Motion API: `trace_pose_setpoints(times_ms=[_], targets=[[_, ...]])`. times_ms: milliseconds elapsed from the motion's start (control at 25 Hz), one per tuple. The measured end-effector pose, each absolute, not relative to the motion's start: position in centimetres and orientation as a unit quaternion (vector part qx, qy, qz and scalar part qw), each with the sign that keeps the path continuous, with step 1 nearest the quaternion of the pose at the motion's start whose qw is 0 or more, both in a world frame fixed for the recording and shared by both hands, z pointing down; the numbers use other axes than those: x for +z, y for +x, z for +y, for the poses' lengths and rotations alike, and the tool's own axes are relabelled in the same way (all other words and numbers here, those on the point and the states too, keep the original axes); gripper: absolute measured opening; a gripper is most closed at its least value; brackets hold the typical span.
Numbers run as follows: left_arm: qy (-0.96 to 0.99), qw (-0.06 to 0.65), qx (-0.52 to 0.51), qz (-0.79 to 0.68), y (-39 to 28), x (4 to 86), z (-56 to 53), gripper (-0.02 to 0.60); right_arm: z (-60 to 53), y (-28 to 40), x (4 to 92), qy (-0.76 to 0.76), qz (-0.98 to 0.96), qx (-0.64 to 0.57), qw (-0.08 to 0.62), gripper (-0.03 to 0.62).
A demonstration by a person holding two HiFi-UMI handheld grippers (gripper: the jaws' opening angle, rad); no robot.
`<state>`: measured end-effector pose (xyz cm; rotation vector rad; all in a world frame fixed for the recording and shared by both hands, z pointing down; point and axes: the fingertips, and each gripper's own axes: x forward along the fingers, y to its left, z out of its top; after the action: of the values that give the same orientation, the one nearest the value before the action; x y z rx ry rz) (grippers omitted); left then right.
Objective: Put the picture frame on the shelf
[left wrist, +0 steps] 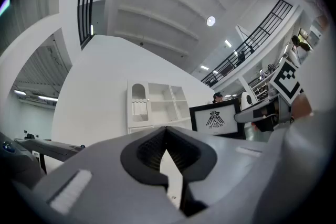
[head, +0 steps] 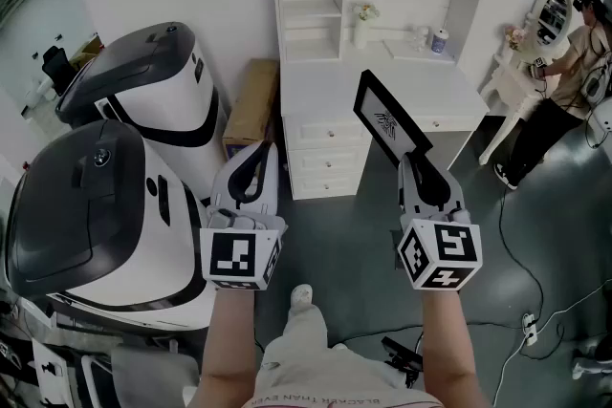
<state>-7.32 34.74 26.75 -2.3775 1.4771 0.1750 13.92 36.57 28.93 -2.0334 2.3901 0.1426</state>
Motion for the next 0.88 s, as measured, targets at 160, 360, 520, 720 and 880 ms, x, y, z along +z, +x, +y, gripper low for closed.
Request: trace_pose_setpoints(times_ms=[160,360,520,720,880], targets=[[-0.838,0.165,0.062,0.517,-7.6,26.6,31.6,0.009,33.5,13.6,28.9,-0.646,0.763,0.035,0.001,0.074],[-0.839,0.165,0.065,0.515,-8.2,26.3,26.9,0.009,28.9,12.4,28.9,-0.64,0.767,0.035,-0.008,0.074],[-0.841,0.167,0.066,0.511,-9.0,26.3,23.1,0.009,25.1,11.4,28.9,-0.641,0.767,0.035,-0.008,0.074],[-0.845,0.163,0.069,0.505,-10.7,26.2,18.5,0.009,20.7,9.9,29.5,-0.647,0.762,0.023,-0.006,0.074],[-0.849,0.169,0.067,0.496,-11.7,25.8,15.4,0.009,17.6,8.5,29.7,-0.654,0.757,0.017,-0.01,0.074]])
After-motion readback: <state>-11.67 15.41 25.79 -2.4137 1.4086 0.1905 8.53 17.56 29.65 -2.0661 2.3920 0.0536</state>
